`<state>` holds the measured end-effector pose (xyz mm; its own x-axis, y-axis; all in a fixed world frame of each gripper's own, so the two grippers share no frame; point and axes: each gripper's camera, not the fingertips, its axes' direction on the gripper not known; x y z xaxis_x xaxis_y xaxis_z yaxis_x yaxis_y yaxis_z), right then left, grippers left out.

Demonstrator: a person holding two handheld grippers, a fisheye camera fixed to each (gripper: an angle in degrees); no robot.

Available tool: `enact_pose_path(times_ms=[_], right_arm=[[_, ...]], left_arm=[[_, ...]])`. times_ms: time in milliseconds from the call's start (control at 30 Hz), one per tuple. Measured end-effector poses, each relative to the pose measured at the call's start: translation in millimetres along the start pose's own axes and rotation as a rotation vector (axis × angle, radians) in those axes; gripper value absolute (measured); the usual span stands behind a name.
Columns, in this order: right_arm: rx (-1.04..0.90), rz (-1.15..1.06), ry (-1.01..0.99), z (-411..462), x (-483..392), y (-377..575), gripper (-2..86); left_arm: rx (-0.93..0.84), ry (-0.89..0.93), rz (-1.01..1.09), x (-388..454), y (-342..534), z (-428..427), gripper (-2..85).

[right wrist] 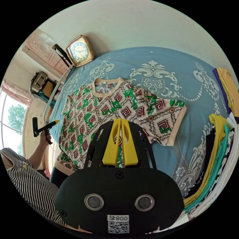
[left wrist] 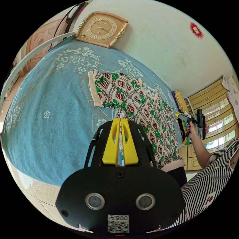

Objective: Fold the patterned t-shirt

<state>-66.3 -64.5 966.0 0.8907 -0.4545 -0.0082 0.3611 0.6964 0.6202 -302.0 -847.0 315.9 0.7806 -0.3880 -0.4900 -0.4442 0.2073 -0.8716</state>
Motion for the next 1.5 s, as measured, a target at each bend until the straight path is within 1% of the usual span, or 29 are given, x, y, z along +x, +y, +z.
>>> enact_pose_path(times_ms=[100, 167, 233, 300, 333, 367, 400, 500, 633, 733, 867, 967, 1033, 1067, 1133, 1200, 1267, 1333, 1467, 1500], right_arm=[[0.002, 0.111, 0.056, -19, 39, 22, 0.1], [0.015, 0.148, 0.103, -27, 58, 30, 0.1], [-0.004, 0.209, 0.150, -25, 80, 36, 0.1], [-0.079, 0.275, 0.116, -11, 109, 47, 0.1], [-0.046, 0.277, 0.091, -12, 113, 52, 0.1], [0.001, 0.325, 0.033, -19, 124, 62, 0.1], [-0.002, 0.372, -0.018, -23, 133, 69, 0.0], [-0.003, 0.397, -0.029, -37, 137, 82, 0.0], [0.076, 0.331, 0.020, -66, 132, 73, 0.0], [0.122, 0.241, 0.011, -80, 133, 43, 0.0], [0.052, 0.109, -0.050, -56, 127, -12, 0.0], [-0.035, 0.065, 0.015, -25, 120, -40, -0.1], [-0.093, 0.064, 0.056, -7, 121, -48, -0.1], [-0.044, 0.066, 0.037, -10, 124, -48, -0.1], [-0.019, 0.094, 0.029, -13, 131, -46, 0.0], [0.006, 0.118, 0.010, -18, 140, -42, 0.0], [0.036, 0.133, 0.040, -23, 142, -36, 0.0], [0.040, 0.149, 0.011, -29, 144, -31, 0.0], [0.132, 0.141, 0.008, -54, 134, -12, 0.1], [0.159, 0.124, -0.023, -58, 128, -10, 0.1]], left_arm=[[0.011, 0.000, 0.006, 15, -7, 6, 0.2], [0.019, -0.022, -0.008, 23, -21, 15, 0.1], [-0.001, -0.034, -0.024, 25, -32, 26, 0.1], [-0.065, -0.079, -0.042, 24, -40, 42, 0.1], [-0.080, -0.065, -0.030, 25, -42, 48, 0.1], [-0.071, -0.045, -0.052, 24, -42, 48, 0.1], [-0.075, -0.035, -0.065, 24, -42, 48, 0.1], [-0.078, -0.100, -0.096, 33, -42, 42, 0.1], [-0.014, -0.117, -0.045, 62, -49, 29, 0.1], [0.002, -0.087, 0.041, 94, -69, 37, 0.2], [-0.048, -0.057, 0.148, 135, -110, 79, 0.2], [-0.065, -0.073, 0.178, 157, -143, 111, 0.2], [-0.079, -0.091, 0.191, 165, -160, 128, 0.2], [-0.086, -0.133, 0.179, 169, -168, 138, 0.2], [-0.134, -0.163, 0.178, 171, -176, 154, 0.2], [-0.124, -0.152, 0.173, 172, -179, 159, 0.1], [-0.126, -0.134, 0.159, 175, -180, 160, 0.1], [-0.104, -0.138, 0.162, 179, -178, 156, 0.1], [-0.057, -0.087, 0.190, 195, -178, 151, 0.1], [-0.057, -0.083, 0.197, 198, -179, 152, 0.1]])
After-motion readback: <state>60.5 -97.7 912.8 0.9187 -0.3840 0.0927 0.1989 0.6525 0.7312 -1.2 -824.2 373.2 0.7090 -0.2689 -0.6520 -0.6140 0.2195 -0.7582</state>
